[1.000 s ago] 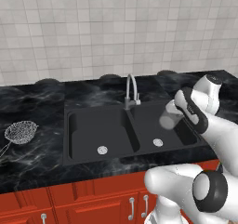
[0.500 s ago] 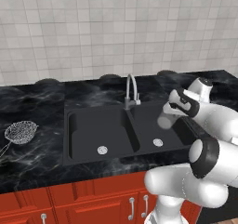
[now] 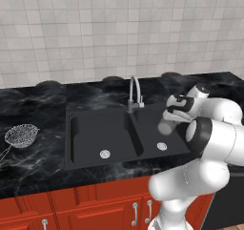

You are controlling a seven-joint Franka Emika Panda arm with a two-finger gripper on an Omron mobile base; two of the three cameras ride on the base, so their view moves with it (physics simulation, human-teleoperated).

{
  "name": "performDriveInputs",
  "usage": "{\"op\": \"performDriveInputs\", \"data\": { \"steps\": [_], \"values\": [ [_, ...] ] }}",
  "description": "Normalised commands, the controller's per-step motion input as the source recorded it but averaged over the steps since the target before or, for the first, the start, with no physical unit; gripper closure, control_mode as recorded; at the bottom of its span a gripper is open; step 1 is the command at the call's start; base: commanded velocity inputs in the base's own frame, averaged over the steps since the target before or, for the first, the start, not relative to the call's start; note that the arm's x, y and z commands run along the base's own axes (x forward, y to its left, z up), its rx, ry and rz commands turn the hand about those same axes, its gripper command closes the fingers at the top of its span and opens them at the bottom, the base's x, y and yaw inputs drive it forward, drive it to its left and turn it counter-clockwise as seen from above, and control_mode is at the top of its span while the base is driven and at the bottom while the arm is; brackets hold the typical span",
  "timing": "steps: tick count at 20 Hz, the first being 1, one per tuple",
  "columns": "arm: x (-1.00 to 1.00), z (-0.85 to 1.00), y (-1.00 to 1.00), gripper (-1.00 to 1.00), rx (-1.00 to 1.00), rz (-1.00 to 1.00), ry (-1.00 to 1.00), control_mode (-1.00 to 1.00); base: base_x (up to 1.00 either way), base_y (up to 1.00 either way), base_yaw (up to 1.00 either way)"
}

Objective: Place the strainer in the left basin and the glass cup in the right basin of the sink.

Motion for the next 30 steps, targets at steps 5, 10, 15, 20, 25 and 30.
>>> {"op": "performDriveInputs", "data": {
  "steps": [5,10,15,20,25,30],
  "values": [
    [0.33,-0.41,0.0,1.0,0.0,0.0,0.0,-1.0,0.0,0.0,0.0],
    [0.33,-0.35,0.0,1.0,0.0,0.0,0.0,-1.0,0.0,0.0,0.0],
    [0.31,-0.39,-0.01,1.0,0.0,0.0,0.0,-1.0,0.0,0.0,0.0],
    [0.34,-0.41,-0.02,1.0,0.0,0.0,0.0,-1.0,0.0,0.0,0.0],
    [0.36,-0.38,-0.05,1.0,0.0,0.0,0.01,-1.0,0.0,0.0,0.0],
    [0.23,-0.32,-0.08,1.0,0.0,0.0,0.0,-1.0,0.0,0.0,0.0]
  ]
}}
